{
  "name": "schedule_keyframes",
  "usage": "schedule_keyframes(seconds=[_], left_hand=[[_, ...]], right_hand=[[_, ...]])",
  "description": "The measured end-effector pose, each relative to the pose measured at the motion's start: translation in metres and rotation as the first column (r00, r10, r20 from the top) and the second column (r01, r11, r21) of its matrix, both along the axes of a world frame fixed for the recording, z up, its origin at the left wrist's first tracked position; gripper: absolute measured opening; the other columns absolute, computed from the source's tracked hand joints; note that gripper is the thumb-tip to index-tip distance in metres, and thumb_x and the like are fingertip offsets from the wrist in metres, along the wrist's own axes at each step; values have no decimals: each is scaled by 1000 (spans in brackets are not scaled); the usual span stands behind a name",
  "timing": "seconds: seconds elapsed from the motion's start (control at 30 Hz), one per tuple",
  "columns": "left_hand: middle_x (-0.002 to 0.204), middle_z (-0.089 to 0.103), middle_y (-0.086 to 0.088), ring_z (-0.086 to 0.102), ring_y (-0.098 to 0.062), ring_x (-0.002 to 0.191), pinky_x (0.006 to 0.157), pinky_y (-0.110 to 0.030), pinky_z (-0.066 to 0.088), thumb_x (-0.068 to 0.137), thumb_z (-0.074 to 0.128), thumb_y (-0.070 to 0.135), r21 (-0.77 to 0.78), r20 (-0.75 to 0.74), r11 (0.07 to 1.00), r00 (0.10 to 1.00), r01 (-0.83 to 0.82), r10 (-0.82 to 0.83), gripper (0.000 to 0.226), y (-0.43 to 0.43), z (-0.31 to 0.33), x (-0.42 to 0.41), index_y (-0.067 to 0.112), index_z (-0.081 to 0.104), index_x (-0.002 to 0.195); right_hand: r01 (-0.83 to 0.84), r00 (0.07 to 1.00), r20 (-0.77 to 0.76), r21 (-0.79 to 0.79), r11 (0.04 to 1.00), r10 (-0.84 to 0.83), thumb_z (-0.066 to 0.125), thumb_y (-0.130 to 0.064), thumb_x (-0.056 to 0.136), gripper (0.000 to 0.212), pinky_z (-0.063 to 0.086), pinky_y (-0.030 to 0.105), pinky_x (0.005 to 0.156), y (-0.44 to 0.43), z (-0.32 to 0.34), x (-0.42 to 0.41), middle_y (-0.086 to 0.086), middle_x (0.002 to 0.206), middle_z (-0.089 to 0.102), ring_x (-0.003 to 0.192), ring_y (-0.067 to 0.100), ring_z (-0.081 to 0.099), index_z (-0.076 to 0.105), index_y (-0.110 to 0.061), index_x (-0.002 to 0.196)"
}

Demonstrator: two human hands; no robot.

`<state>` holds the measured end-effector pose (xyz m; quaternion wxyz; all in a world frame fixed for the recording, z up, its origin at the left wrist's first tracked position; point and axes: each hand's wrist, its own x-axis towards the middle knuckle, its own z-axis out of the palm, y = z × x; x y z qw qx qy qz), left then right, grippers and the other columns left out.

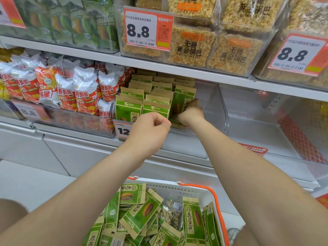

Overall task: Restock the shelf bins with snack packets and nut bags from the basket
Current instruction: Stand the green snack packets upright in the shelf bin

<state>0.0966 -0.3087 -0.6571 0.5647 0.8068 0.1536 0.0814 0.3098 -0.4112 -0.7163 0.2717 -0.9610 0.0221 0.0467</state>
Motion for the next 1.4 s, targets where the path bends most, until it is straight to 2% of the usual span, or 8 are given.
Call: schedule_keyframes(seconds=[0.17,0.37,0.53,0.67,0.97,1.1,1.23,1.4], left_hand=[[93,71,3,68,-19,97,82,-31,52,101,58,20,4,7,1000,1000,1,-1,17,0,-2,1,25,73,95],[94,70,4,68,-19,97,79,-29,52,101,59,20,14,8,1000,1000,7,-8,15,-1,-5,3,25,72,96],[97,71,1,69,-21,98,83,-32,53,101,58,20,34,-11,999,1000,24,-23,14,-1,-6,2,23,72,97],[100,72,-1,69,-22,99,82,-30,53,101,58,19,40,-24,999,999,29,-28,14,1,-6,0,22,72,98],[97,70,-1,67,-21,93,80,-34,54,99,58,20,137,-126,982,986,129,-112,10,4,-12,-2,23,68,99],[94,69,2,64,-20,92,81,-36,55,97,59,27,435,-232,854,952,286,-201,9,5,-22,-3,23,66,94],[99,69,-2,65,-28,96,83,-39,55,95,56,34,585,-373,688,896,430,-242,13,9,-41,-4,25,66,95],[125,57,5,57,-17,107,95,-33,49,103,55,44,451,-746,377,574,809,-338,38,10,-55,-18,27,58,136]], right_hand=[[70,995,60,121,990,-78,93,-31,72,99,61,47,91,1,7,2,15,132,57,120,36,62,29,-15,146],[81,996,-53,270,959,-69,91,-41,75,104,65,51,74,3,9,2,14,139,52,112,38,64,22,-14,147],[31,996,-86,145,989,-19,82,-43,83,92,63,39,52,-2,12,-1,13,138,55,100,32,70,33,-6,151],[-27,987,-151,125,992,46,76,-41,89,50,66,46,75,-14,17,-7,11,112,68,81,28,73,61,-8,122],[-136,990,-37,9,991,136,65,-51,93,41,62,42,85,-26,36,-34,11,110,68,99,31,68,62,-11,105],[-251,943,176,-174,952,281,56,-33,97,26,43,35,71,-24,47,-73,14,99,59,87,35,57,55,-6,98],[-392,740,434,-344,854,514,53,-21,90,13,45,37,69,-22,62,-127,11,95,59,89,34,57,59,-9,91],[-624,642,170,-451,639,748,56,-23,87,12,47,36,61,-25,58,-188,7,82,58,77,33,59,63,-13,89]])
